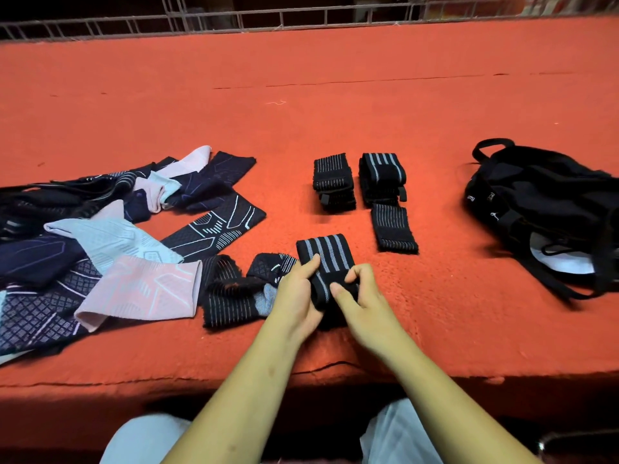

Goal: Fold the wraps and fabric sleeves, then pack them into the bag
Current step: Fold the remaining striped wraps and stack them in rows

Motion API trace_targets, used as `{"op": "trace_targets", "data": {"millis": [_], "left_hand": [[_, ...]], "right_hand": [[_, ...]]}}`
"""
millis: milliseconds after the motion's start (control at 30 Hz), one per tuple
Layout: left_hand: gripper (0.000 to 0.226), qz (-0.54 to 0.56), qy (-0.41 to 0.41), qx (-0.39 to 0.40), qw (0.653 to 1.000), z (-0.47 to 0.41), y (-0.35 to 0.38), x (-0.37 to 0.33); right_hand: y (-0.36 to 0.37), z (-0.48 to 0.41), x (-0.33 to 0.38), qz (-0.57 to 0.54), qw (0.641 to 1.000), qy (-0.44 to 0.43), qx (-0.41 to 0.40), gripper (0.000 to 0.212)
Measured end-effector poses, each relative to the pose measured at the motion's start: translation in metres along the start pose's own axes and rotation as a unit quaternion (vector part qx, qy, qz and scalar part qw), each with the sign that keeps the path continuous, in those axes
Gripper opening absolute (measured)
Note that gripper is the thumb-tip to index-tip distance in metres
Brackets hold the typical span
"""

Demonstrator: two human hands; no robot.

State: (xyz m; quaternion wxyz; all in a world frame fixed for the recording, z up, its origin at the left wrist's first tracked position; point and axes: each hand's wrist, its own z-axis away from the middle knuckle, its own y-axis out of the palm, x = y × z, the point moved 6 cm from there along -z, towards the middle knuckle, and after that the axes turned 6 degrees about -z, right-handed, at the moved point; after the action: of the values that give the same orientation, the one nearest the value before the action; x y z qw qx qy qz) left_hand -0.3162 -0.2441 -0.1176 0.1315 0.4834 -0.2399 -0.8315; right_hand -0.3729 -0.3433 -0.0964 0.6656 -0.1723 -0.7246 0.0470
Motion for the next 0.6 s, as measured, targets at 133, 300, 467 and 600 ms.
{"op": "trace_targets", "data": {"millis": [133, 300, 467, 600], "left_hand": [[0.038, -0.042, 0.034, -0.033, 0.998, -0.007, 0.003, 0.006], [0.018, -0.174, 0.121, -0.042, 0.976, -0.015, 0.008, 0.003], [0.015, -0.233, 0.186, -0.016, 0.954, -0.027, 0.031, -0.008], [0.02, -0.262, 0.171, 0.018, 0.95, -0.048, 0.063, -0.009]], "right_hand": [[0.001, 0.001, -0.001, 0.036, 0.998, -0.034, -0.05, 0.02], [-0.018, 0.001, 0.0, -0.042, 0.987, -0.004, -0.154, 0.027], [-0.027, -0.012, -0.012, -0.077, 0.985, 0.051, -0.145, 0.011], [-0.056, -0.034, -0.011, -0.048, 0.981, 0.022, -0.184, 0.015]]}}
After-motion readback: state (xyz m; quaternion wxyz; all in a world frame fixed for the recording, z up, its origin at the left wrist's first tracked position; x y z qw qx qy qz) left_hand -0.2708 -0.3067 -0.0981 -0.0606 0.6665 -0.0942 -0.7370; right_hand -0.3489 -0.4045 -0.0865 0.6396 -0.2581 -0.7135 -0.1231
